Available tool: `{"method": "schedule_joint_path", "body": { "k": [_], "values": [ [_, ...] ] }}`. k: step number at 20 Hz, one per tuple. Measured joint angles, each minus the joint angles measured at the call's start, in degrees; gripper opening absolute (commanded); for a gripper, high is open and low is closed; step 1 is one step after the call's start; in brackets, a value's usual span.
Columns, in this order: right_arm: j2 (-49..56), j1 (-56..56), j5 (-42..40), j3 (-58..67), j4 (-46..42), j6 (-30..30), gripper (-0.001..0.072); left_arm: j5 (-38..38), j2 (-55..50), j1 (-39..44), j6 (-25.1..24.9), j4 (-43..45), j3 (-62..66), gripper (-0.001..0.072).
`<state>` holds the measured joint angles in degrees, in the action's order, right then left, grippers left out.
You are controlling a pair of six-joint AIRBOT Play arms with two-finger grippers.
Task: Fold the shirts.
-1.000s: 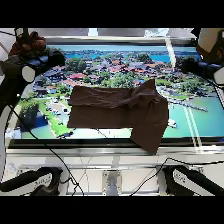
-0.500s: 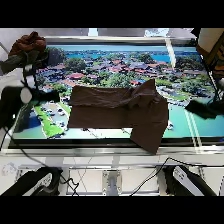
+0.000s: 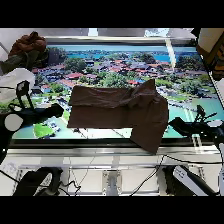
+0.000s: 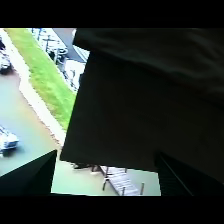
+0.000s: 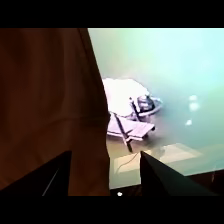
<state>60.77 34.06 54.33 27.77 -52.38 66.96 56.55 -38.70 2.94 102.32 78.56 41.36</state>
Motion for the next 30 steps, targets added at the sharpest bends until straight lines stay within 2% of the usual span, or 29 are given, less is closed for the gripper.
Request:
{"method": "schedule_joint_path", "body": {
  "k": [1,8,10,12,16,19,22,24,27,30],
  "values": [
    [1.11,0.04,-1.01,-0.37,2.38,-1.51,0.0434,0.04,0.42,0.0,-0.11,-1.18,-0.13,0.0688],
    [7.96,0.11,-4.04,-1.14,15.96,-9.62,0.0415,0.13,1.53,0.0,-0.26,-5.25,-0.39,0.0688],
    [9.42,0.09,-4.44,-1.22,17.42,-10.49,0.0259,0.17,1.57,0.0,-0.26,-5.92,-0.39,0.0688],
    [10.27,-0.26,-4.96,-1.25,18.23,-11.47,0.0031,0.37,1.62,0.0,-0.26,-6.32,-0.39,0.0688],
    [10.93,-1.18,-4.35,-0.74,24.02,-15.02,0.0031,-0.81,1.31,0.0,0.46,-6.29,-0.39,0.0686],
    [11.06,-1.38,-2.1,1.51,26.51,-16.39,0.0031,-1.77,-1.25,-0.68,4.57,-3.39,-0.52,0.0681],
    [11.06,-1.46,1.33,4.24,27.58,-16.85,0.0032,-2.36,-5.22,-6.34,6.67,-4.66,-0.61,0.0636],
    [11.06,-1.49,3.32,5.66,27.85,-16.94,0.0032,-1.38,-7.61,-13.4,3.02,-10.99,-1.03,0.0636],
    [11.06,-1.49,4.66,6.8,28.15,-16.98,0.0032,4.04,-10.8,-23.96,-5.4,-21.53,-4.11,0.0636],
    [11.06,-1.49,5.6,7.21,28.28,-16.96,0.0032,6.84,-13.81,-28.83,-10.05,-27.32,-9.84,0.0635]
  ]
}}
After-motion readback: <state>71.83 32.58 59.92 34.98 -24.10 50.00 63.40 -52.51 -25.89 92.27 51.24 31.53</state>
